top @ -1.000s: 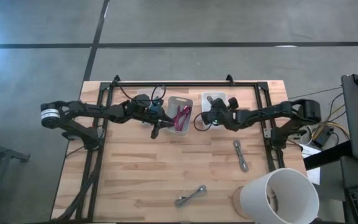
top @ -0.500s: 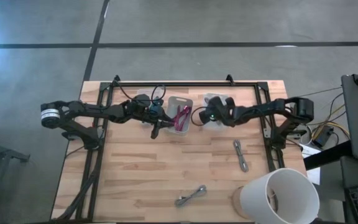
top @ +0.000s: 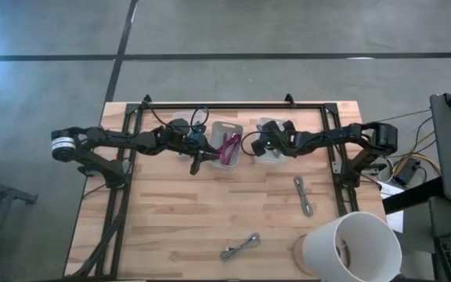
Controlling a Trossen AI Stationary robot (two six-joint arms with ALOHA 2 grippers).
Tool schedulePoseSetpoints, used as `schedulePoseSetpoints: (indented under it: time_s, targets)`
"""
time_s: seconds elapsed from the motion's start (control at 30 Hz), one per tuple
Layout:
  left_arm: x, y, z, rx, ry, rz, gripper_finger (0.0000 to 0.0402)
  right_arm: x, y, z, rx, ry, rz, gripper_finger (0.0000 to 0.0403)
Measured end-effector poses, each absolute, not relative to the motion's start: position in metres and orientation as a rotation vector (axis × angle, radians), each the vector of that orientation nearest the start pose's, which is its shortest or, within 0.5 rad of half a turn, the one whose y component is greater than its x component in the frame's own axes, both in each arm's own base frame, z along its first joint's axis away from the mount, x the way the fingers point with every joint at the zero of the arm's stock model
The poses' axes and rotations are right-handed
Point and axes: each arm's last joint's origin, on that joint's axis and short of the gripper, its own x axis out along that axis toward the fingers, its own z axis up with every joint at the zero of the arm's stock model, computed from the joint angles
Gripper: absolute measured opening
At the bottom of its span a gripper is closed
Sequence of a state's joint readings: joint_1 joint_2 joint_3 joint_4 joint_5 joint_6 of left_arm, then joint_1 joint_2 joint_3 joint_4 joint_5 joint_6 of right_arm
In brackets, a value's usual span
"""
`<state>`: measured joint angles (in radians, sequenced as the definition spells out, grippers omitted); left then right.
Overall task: Pick & Place USB Port
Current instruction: Put the top left white charger cable into the white bin
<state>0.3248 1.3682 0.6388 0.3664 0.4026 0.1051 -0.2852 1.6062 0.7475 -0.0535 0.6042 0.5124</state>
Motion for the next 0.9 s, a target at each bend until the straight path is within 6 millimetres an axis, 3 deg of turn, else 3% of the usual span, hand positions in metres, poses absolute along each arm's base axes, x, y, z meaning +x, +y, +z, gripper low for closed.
schedulePoseSetpoints:
  time_s: [0.9]
  targets:
    - [0.2669,0.0779,0.2101,-0.025,0.335,-0.094,0.009,0.2752,-0.0987,0.1493,0.17,0.757,-0.97,0.0013]
